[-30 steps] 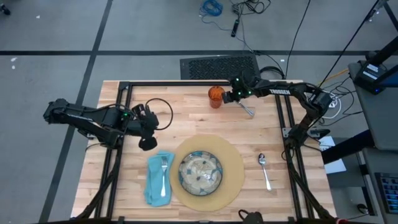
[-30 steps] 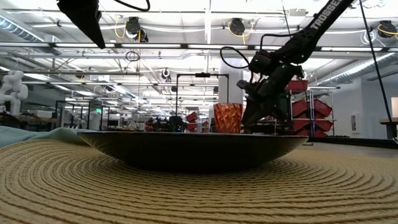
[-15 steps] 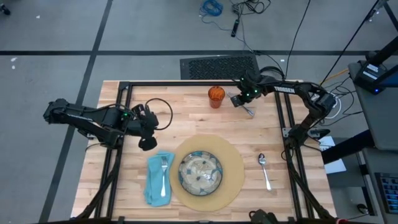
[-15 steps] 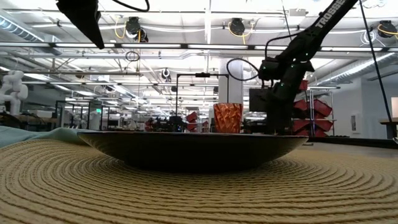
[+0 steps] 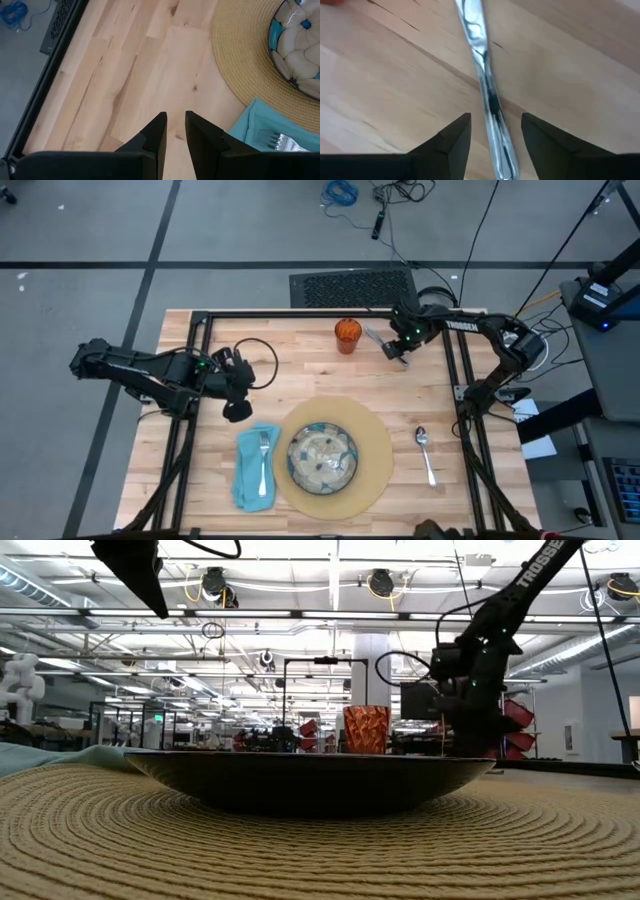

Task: Set table place
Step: Move the silver knife to the left side of the silver spoon

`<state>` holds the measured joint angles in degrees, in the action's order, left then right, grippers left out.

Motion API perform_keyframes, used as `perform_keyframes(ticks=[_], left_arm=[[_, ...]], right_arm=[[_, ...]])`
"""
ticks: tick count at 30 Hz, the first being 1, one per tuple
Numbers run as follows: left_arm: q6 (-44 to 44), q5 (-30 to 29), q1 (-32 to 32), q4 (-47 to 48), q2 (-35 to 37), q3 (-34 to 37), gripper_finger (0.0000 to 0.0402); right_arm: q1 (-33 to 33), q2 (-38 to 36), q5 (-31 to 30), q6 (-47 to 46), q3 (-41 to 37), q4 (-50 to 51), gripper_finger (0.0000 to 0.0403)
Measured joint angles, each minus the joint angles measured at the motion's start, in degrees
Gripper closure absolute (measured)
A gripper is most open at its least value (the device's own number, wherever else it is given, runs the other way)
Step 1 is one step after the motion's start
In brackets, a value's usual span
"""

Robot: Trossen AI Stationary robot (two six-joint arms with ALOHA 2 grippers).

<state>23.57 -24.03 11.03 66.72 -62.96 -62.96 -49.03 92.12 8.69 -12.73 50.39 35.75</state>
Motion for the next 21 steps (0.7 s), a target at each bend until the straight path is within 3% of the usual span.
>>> perform_keyframes(ticks=[12, 21], left_arm=[[0.0, -0.4, 0.0, -0.7, 0.0, 0.0, 0.0346], [0.1, 0.2, 0.0, -1.9, 0.0, 0.0, 0.0346]], right_arm=[[0.2, 0.5, -0.1, -1.2, -6.1, -5.2, 0.0243], [2.4, 1.3, -4.0, -2.8, -6.4, -5.4, 0.0262]])
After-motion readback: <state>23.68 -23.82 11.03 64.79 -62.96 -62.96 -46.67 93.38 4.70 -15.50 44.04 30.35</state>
